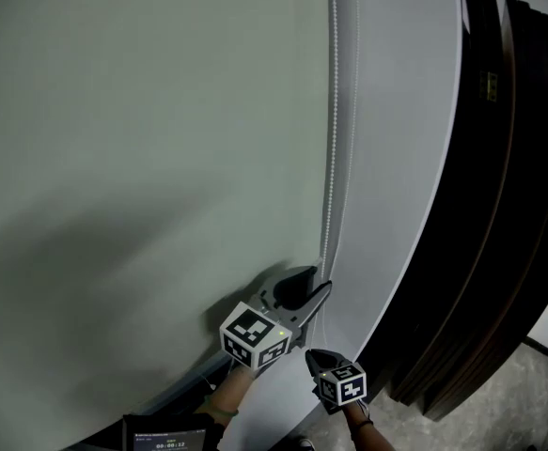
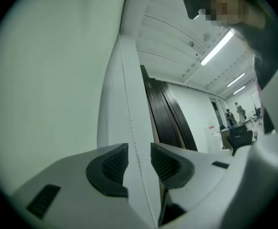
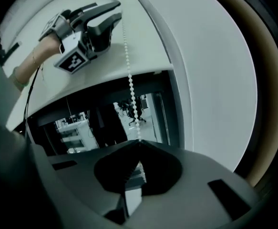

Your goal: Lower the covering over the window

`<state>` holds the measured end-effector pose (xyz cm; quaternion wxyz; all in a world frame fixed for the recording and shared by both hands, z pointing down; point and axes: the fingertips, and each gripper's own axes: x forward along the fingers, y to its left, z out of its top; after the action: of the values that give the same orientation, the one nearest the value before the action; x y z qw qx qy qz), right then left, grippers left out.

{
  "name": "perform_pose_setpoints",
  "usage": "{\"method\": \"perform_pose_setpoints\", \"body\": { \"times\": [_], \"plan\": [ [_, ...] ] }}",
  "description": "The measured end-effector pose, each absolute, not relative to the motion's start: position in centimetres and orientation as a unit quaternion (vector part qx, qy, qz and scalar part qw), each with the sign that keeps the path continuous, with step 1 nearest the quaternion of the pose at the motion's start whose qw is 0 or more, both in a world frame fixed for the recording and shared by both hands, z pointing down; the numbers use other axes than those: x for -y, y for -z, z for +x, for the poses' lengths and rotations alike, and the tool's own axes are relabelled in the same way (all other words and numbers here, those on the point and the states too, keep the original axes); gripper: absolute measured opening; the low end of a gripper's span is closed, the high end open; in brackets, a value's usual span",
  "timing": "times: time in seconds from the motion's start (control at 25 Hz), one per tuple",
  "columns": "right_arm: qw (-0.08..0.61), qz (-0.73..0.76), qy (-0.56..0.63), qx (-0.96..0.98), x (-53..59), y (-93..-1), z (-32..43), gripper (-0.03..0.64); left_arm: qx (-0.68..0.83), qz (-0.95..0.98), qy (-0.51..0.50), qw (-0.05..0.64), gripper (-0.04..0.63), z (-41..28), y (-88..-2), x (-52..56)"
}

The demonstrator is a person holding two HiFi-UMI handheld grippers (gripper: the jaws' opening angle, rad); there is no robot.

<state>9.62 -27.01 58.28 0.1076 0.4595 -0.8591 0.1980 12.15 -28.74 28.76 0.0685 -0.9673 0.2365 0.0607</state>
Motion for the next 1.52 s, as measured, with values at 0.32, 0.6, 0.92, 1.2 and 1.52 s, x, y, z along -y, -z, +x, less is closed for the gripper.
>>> {"method": "perform_pose_setpoints", "body": {
  "times": [0.32,0.6,0.92,1.2,1.52],
  "plan": [
    [0.111,0.464,-0.218,0.852,26.8,-61.0,10.3,0.012,-0.230,-0.969,-0.062,0.063,0.093,13.5,-29.3,29.6],
    [0.093,0.457,-0.241,0.851,25.5,-60.6,9.7,0.012,-0.235,-0.966,-0.099,0.052,0.005,12.8,-29.4,29.3],
    [0.062,0.461,-0.201,0.862,26.0,-54.8,12.0,0.065,-0.256,-0.965,-0.038,0.047,0.002,12.0,-35.0,29.6],
    [-0.043,0.412,-0.086,0.906,27.3,-38.3,13.2,0.084,-0.267,-0.955,0.083,-0.103,0.002,10.9,-52.3,28.0],
    [-0.107,0.346,0.007,0.932,28.6,-25.4,10.0,0.104,-0.242,-0.932,0.224,-0.151,0.002,9.4,-63.1,24.1]
  ]
}}
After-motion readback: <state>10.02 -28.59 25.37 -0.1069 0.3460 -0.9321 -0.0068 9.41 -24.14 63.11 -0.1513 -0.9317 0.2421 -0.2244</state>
